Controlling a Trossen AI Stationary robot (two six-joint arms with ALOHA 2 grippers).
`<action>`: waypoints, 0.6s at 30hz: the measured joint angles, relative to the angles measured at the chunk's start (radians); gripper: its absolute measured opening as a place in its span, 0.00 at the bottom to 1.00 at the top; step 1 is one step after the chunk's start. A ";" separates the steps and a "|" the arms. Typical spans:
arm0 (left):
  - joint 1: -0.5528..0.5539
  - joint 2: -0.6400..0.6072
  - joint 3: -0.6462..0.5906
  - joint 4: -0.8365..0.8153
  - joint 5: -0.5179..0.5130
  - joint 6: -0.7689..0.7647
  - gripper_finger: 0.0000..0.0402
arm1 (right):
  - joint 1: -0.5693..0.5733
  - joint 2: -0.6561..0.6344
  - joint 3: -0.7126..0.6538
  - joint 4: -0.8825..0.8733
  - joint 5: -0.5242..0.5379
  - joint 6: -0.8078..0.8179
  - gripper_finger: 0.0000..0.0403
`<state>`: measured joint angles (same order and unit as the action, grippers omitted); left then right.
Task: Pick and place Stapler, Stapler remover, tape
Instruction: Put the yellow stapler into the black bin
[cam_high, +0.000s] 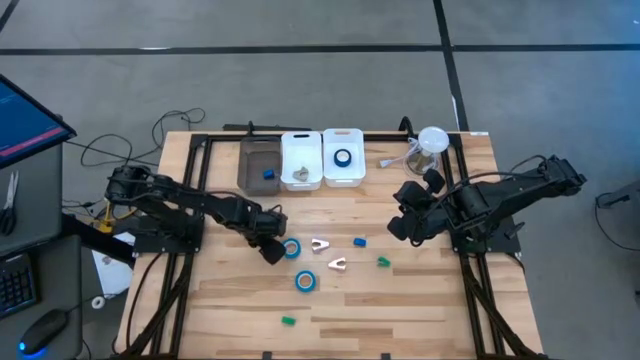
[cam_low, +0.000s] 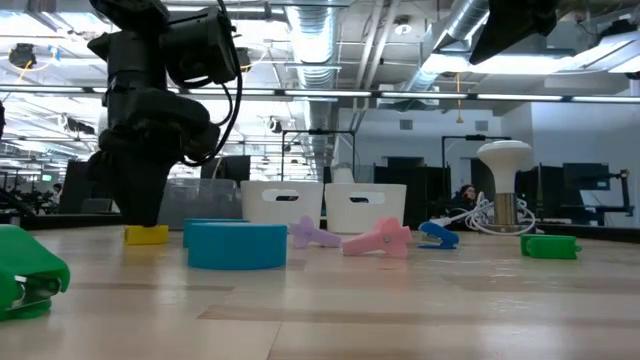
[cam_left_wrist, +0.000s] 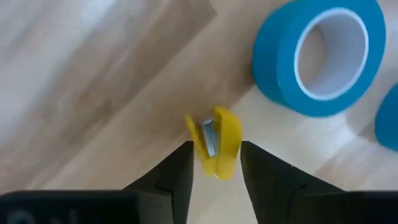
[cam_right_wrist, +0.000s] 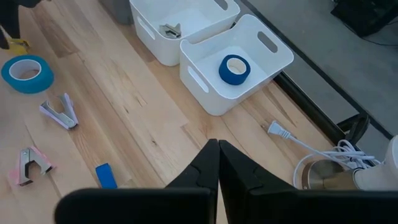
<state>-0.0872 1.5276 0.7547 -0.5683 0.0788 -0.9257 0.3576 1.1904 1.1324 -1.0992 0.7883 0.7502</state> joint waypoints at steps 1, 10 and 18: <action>0.000 0.000 0.000 0.002 -0.014 0.000 0.30 | 0.000 0.000 0.000 0.000 0.000 0.000 0.00; 0.000 0.012 0.001 0.031 -0.034 0.000 0.29 | 0.000 0.000 0.000 0.000 0.002 0.000 0.00; 0.001 0.094 0.009 0.028 -0.010 0.008 0.29 | 0.000 0.000 0.000 0.000 0.002 0.000 0.00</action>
<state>-0.0864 1.6215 0.7635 -0.5400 0.0685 -0.9177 0.3576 1.1904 1.1324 -1.0992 0.7902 0.7498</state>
